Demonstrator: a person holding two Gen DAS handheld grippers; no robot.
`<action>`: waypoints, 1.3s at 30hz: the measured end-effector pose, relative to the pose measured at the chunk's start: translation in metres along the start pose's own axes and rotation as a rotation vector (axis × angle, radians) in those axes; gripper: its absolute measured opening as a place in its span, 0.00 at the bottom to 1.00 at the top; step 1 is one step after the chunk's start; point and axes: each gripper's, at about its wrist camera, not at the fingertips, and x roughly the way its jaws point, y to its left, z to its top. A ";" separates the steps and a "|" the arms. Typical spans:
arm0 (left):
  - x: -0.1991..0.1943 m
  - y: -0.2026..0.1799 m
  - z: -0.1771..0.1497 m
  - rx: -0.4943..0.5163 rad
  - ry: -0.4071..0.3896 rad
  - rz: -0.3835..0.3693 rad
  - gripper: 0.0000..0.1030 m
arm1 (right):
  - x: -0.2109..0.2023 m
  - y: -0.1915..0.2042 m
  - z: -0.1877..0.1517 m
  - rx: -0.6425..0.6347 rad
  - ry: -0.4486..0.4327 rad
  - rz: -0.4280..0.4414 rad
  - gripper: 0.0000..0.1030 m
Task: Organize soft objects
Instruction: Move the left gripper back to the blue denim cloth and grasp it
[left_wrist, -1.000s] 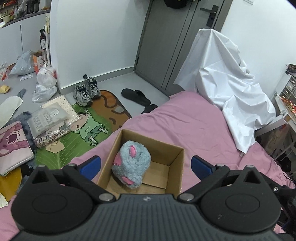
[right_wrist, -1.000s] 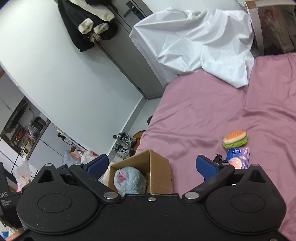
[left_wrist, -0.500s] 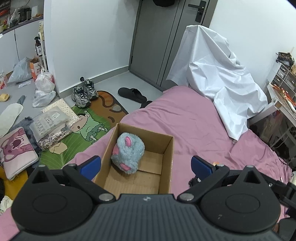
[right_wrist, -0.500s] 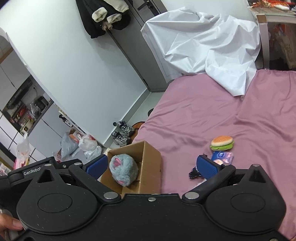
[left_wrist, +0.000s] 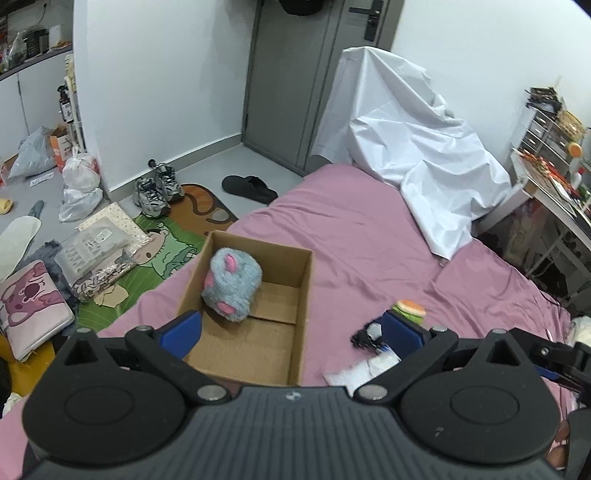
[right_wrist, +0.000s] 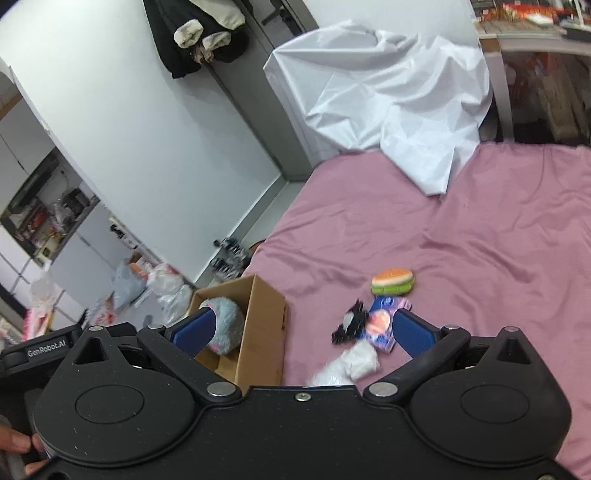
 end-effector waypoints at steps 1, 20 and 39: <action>-0.002 -0.004 -0.002 0.013 0.001 -0.010 1.00 | -0.001 -0.003 0.000 0.007 0.012 0.003 1.00; 0.005 -0.026 -0.048 -0.005 0.073 -0.086 0.97 | -0.006 -0.015 -0.015 0.041 0.101 -0.037 1.00; 0.088 -0.056 -0.101 0.027 0.263 -0.097 0.82 | 0.029 -0.052 -0.027 0.153 0.191 -0.072 1.00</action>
